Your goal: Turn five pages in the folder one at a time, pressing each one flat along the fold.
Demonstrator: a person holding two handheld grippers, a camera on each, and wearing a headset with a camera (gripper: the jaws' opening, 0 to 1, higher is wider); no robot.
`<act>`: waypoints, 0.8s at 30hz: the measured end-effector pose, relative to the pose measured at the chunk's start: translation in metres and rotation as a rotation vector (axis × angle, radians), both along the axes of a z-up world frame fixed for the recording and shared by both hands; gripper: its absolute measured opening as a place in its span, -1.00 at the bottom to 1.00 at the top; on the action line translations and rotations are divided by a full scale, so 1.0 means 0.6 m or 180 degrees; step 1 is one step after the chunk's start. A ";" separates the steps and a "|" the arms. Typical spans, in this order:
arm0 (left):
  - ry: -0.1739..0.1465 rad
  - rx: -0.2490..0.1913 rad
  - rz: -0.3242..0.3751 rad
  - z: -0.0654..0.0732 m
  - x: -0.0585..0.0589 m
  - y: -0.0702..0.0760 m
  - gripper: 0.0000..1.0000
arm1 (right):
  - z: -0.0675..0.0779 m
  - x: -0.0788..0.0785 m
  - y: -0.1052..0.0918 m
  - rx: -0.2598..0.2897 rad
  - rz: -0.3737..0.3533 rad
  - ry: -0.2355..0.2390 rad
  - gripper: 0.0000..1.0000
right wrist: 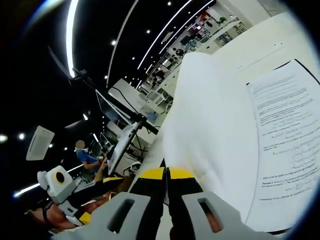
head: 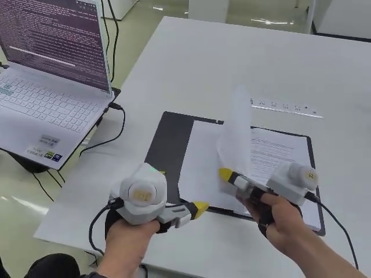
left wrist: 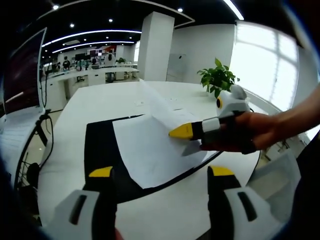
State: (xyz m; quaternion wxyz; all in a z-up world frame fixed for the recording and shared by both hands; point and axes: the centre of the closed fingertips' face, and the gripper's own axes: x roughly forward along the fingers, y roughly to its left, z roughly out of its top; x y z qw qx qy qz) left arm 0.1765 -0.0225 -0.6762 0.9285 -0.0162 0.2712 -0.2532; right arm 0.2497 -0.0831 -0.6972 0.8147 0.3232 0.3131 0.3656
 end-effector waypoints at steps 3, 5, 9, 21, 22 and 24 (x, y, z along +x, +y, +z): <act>0.0007 0.0004 0.0029 0.000 0.001 0.008 0.50 | -0.008 0.001 0.016 -0.0013 0.0062 0.0020 -1.00; 0.0003 -0.0006 0.0053 0.001 0.003 0.014 0.50 | -0.016 0.001 0.027 -0.0001 0.0091 0.0067 -1.00; 0.0006 -0.0013 0.0096 0.002 0.006 0.023 0.50 | -0.026 0.000 0.050 -0.0004 0.0163 0.0115 -1.00; 0.0032 -0.0090 0.0201 -0.006 0.008 0.048 0.49 | -0.044 -0.001 0.085 -0.0039 0.0260 0.0232 -1.00; 0.0035 -0.0089 0.0201 -0.007 0.008 0.048 0.49 | -0.046 -0.001 0.088 -0.0042 0.0268 0.0235 -1.00; 0.0043 -0.0096 0.0202 -0.009 0.007 0.050 0.49 | -0.052 -0.002 0.094 -0.0060 0.0284 0.0254 -1.00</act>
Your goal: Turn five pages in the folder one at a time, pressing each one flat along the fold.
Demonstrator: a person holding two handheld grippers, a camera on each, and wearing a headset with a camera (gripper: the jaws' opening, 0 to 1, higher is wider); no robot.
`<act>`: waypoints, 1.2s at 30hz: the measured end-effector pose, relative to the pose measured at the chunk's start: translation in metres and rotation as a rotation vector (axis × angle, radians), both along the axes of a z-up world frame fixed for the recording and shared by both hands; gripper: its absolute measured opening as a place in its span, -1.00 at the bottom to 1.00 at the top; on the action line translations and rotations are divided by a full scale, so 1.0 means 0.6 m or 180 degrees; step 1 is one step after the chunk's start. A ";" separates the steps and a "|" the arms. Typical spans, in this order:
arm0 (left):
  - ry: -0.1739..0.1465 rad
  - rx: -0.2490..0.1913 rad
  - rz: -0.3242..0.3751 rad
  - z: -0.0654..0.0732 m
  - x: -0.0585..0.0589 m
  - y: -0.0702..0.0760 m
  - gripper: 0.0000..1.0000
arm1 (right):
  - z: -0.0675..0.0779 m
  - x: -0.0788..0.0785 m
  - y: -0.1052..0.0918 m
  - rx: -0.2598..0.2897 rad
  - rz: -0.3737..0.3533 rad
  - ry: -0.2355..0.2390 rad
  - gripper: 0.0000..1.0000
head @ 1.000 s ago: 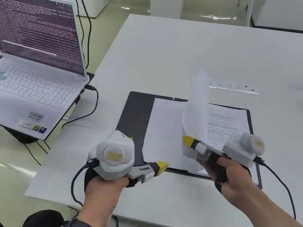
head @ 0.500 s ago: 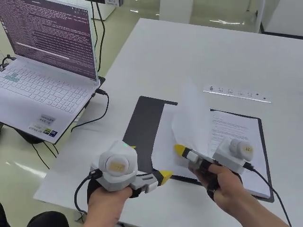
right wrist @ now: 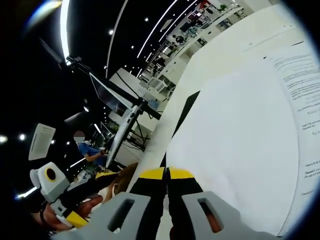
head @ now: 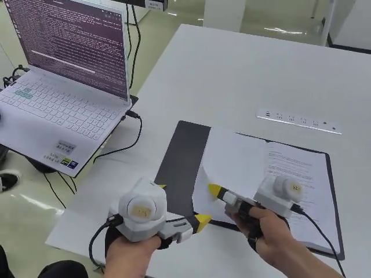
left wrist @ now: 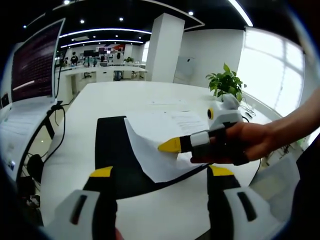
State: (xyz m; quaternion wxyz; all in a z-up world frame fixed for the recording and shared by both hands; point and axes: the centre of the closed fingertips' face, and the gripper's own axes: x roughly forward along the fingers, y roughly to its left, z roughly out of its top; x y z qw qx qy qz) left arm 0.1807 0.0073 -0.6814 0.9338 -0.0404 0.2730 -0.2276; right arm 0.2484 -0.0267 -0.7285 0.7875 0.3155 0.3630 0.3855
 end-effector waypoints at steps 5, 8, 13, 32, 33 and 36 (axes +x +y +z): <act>0.0021 -0.0038 0.0026 -0.005 -0.001 0.007 0.48 | -0.010 -0.005 0.012 -0.0061 0.0048 0.0058 -1.00; 0.0032 -0.0056 0.0033 -0.007 -0.001 0.011 0.48 | -0.019 -0.004 0.014 -0.0083 0.0042 0.0100 -1.00; 0.0045 -0.0075 0.0046 -0.011 0.002 0.018 0.48 | -0.033 -0.003 0.019 -0.0115 0.0042 0.0154 -1.00; 0.0102 -0.0046 -0.0081 -0.026 -0.001 0.011 0.43 | -0.094 -0.013 0.030 -0.0227 -0.0025 0.0408 -0.85; 0.0106 -0.0039 -0.0091 -0.026 -0.002 0.010 0.43 | -0.093 -0.014 0.031 -0.0211 -0.0006 0.0402 -0.81; 0.0121 -0.0039 -0.0096 -0.028 -0.005 0.009 0.43 | -0.085 -0.016 0.037 -0.0147 0.0036 0.0346 -0.67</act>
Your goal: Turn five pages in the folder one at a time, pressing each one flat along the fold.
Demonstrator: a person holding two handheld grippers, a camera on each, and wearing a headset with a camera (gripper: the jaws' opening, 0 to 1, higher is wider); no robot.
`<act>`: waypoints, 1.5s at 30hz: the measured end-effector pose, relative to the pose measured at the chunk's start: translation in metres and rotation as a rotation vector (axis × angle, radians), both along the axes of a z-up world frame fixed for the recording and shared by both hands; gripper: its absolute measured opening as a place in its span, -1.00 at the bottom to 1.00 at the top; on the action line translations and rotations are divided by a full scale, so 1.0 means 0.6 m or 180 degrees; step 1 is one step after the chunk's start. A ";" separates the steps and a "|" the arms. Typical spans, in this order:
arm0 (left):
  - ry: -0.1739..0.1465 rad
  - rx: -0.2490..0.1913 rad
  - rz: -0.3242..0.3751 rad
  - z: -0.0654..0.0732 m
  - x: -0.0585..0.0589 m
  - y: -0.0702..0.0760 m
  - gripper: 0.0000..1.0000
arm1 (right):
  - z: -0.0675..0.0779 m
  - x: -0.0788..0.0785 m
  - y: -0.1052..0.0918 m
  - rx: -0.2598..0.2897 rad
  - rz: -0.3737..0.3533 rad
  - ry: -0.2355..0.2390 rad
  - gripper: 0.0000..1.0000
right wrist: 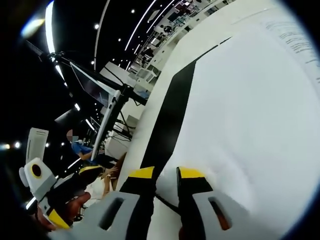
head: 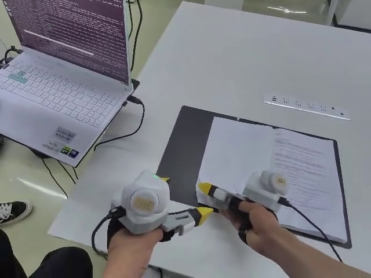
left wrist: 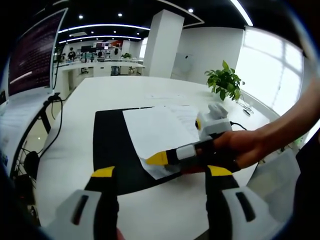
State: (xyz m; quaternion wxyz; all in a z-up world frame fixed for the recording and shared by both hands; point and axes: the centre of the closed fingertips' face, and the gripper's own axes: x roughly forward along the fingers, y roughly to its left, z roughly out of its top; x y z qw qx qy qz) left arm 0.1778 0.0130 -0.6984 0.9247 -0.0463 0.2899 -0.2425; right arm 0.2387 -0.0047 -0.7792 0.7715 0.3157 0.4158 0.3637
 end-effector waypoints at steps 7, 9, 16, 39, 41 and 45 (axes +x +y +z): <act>0.0021 0.0005 -0.0080 -0.001 -0.005 -0.016 0.41 | 0.017 -0.014 0.007 0.0098 0.0143 -0.0068 -0.41; 0.0031 0.0000 -0.0115 -0.003 -0.007 -0.022 0.39 | 0.024 -0.024 0.005 0.0104 0.0226 -0.0114 -0.32; 0.0087 -0.0004 -0.0209 -0.015 -0.014 -0.039 0.21 | 0.051 -0.045 -0.031 0.0139 0.0260 -0.0265 -0.24; 0.0154 0.0042 -0.0457 -0.060 0.063 -0.070 -0.61 | 0.047 -0.145 -0.229 -0.0308 0.0010 -0.0401 -0.29; 0.0158 0.0040 -0.0436 -0.067 0.073 -0.070 -0.68 | 0.045 -0.151 -0.240 -0.0334 -0.0032 -0.0381 -0.30; 0.0254 0.0038 -0.0408 -0.086 0.089 -0.073 -0.84 | 0.042 -0.156 -0.258 -0.0335 -0.0176 -0.0328 -0.31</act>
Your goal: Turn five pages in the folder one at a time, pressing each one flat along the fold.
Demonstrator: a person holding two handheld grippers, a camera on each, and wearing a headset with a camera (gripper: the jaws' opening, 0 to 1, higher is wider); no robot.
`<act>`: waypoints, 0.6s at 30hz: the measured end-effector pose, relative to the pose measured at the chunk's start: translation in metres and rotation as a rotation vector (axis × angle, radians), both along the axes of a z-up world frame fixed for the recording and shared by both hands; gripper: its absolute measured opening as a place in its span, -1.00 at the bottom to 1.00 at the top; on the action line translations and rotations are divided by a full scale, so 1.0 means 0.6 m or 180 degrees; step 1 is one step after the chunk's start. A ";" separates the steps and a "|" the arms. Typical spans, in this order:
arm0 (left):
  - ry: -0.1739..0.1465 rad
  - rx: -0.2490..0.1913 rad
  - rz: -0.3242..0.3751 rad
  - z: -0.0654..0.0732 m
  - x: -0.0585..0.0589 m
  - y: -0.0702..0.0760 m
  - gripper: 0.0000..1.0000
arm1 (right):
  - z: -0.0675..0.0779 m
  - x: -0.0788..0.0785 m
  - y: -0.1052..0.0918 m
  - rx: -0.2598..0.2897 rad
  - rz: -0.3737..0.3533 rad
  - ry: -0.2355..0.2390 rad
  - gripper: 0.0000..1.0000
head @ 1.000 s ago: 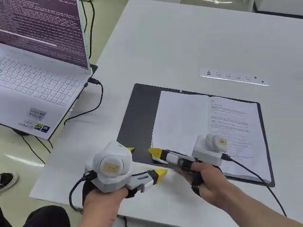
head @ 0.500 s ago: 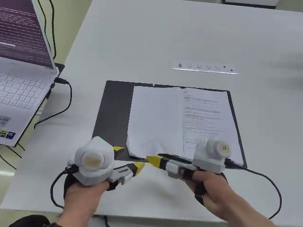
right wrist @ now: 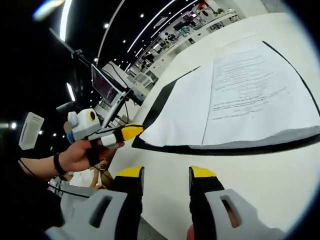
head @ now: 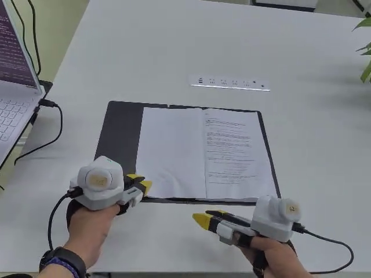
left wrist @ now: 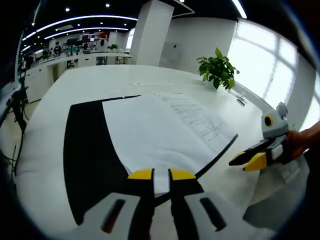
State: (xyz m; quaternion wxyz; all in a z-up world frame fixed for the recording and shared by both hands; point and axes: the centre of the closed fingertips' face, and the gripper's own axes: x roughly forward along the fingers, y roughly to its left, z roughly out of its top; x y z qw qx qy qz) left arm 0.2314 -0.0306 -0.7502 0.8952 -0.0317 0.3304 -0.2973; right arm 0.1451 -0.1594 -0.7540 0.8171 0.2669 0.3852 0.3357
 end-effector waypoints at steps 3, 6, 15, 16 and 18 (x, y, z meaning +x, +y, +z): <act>0.0081 0.0010 0.0026 -0.018 0.008 0.002 -0.87 | -0.003 -0.005 -0.004 -0.0005 -0.0037 0.0036 -0.33; 0.0183 0.0051 0.0064 -0.036 0.009 0.008 -0.97 | -0.005 -0.005 -0.009 -0.0010 -0.0074 0.0063 -0.34; 0.0319 -0.0042 0.0277 -0.065 0.000 0.025 -1.00 | -0.003 0.008 -0.011 -0.0026 -0.0086 0.0025 -0.38; 0.0308 -0.0032 0.0272 -0.065 0.001 0.024 -1.00 | -0.003 0.010 -0.010 -0.0028 -0.0082 0.0022 -0.39; 0.0310 -0.0043 0.0254 -0.064 0.001 0.024 -1.00 | -0.004 0.015 -0.008 -0.0034 -0.0073 0.0020 -0.42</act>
